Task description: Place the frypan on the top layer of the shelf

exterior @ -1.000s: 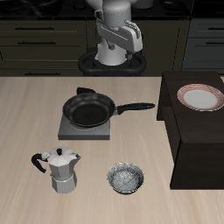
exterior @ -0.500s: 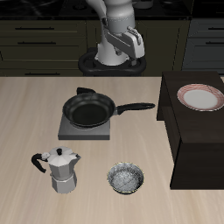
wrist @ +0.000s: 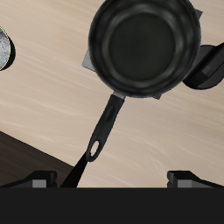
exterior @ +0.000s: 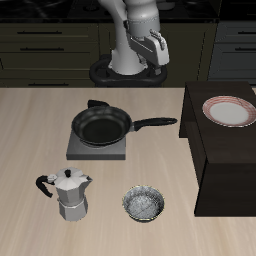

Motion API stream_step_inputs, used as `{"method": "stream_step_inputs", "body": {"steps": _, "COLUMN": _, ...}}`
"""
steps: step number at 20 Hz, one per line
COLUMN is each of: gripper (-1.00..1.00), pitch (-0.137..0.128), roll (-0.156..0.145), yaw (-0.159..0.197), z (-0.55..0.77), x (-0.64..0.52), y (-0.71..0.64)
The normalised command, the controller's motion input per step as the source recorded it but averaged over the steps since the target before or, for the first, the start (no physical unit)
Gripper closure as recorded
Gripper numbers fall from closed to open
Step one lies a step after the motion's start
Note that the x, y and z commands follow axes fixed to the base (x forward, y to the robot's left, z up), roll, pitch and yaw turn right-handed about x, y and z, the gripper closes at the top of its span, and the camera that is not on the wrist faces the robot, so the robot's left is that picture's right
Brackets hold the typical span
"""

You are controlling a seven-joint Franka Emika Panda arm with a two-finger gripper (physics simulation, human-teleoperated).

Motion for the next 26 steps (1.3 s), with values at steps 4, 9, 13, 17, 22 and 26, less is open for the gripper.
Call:
{"method": "stream_step_inputs", "body": {"steps": 4, "gripper": -1.0, "pitch": -0.024, "roll": -0.027, "yaw": -0.012, "z": 0.02, "x": 0.1, "y": -0.14}}
{"method": "stream_step_inputs", "body": {"steps": 9, "gripper": -1.0, "pitch": 0.001, "roll": -0.015, "yaw": -0.012, "z": -0.15, "x": 0.15, "y": -0.04}}
{"method": "stream_step_inputs", "body": {"steps": 13, "gripper": -1.0, "pitch": 0.017, "roll": -0.015, "yaw": -0.028, "z": -0.22, "x": 0.09, "y": 0.02}}
{"method": "stream_step_inputs", "body": {"steps": 17, "gripper": -1.0, "pitch": 0.009, "roll": -0.025, "yaw": -0.001, "z": -0.25, "x": 0.03, "y": 0.04}}
{"method": "stream_step_inputs", "body": {"steps": 22, "gripper": -1.0, "pitch": -0.045, "roll": -0.009, "yaw": -0.02, "z": -0.2, "x": -0.01, "y": 0.04}}
{"method": "stream_step_inputs", "body": {"steps": 26, "gripper": -1.0, "pitch": 0.036, "roll": -0.01, "yaw": -0.046, "z": -0.38, "x": 0.1, "y": 0.0}}
